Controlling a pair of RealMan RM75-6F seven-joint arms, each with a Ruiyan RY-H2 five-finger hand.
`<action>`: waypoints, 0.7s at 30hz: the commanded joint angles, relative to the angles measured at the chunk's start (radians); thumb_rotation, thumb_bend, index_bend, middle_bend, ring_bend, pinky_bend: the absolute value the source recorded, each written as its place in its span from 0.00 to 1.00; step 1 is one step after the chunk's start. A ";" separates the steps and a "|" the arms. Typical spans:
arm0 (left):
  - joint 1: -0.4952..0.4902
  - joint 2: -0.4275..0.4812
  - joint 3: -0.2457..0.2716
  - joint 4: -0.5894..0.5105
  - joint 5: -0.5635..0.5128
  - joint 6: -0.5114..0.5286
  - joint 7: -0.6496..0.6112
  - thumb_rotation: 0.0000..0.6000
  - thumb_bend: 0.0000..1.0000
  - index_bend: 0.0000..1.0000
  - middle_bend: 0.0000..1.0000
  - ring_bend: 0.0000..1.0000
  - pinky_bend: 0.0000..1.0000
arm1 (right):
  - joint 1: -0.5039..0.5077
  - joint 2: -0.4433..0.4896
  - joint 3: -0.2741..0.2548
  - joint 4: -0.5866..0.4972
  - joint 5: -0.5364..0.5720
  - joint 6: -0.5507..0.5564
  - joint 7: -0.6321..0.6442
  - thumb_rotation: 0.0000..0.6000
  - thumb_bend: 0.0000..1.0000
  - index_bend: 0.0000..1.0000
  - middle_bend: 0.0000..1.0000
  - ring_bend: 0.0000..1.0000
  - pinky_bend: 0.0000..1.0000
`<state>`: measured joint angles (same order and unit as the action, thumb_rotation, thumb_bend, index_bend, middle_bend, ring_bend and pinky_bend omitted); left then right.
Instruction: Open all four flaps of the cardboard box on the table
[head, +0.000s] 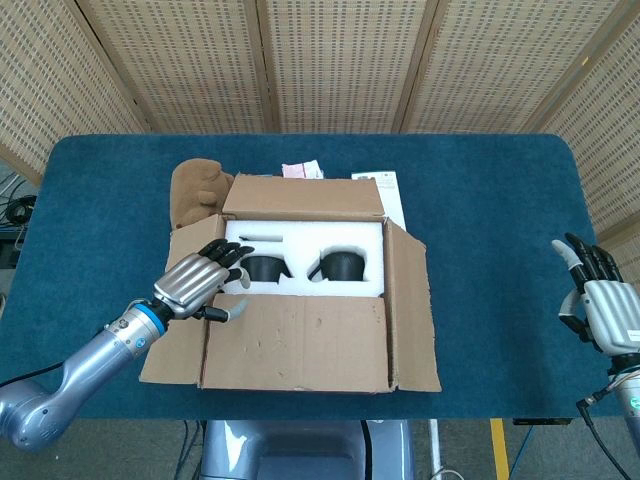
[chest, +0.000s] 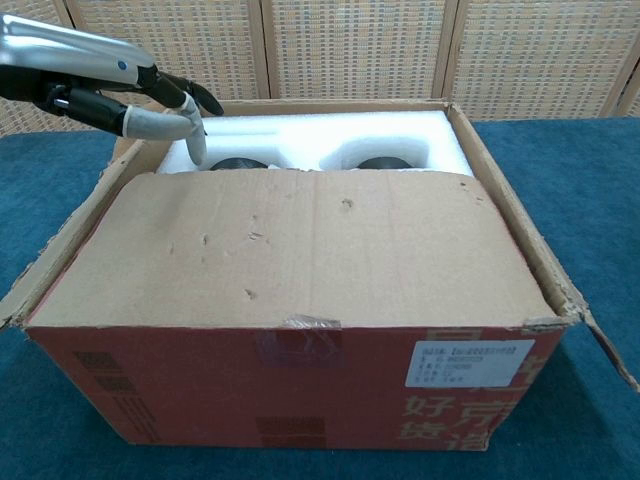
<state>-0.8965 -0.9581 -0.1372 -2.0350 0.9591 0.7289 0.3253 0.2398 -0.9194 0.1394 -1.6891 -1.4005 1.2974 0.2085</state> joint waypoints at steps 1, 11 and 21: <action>-0.005 -0.006 0.008 0.001 -0.005 -0.001 0.003 0.23 0.44 0.35 0.06 0.00 0.00 | 0.000 0.000 0.000 0.001 0.000 -0.001 0.001 1.00 1.00 0.00 0.00 0.00 0.00; -0.020 -0.025 0.036 0.004 -0.019 0.001 0.006 0.23 0.44 0.35 0.06 0.00 0.00 | -0.004 0.001 0.000 0.005 0.000 0.002 0.009 1.00 1.00 0.00 0.00 0.00 0.00; -0.035 -0.020 0.053 0.013 -0.039 -0.005 -0.003 0.22 0.44 0.35 0.06 0.00 0.00 | -0.004 -0.001 0.001 0.008 -0.002 0.001 0.011 1.00 1.00 0.00 0.00 0.00 0.00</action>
<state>-0.9310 -0.9768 -0.0864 -2.0224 0.9200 0.7237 0.3236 0.2362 -0.9206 0.1406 -1.6810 -1.4020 1.2986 0.2196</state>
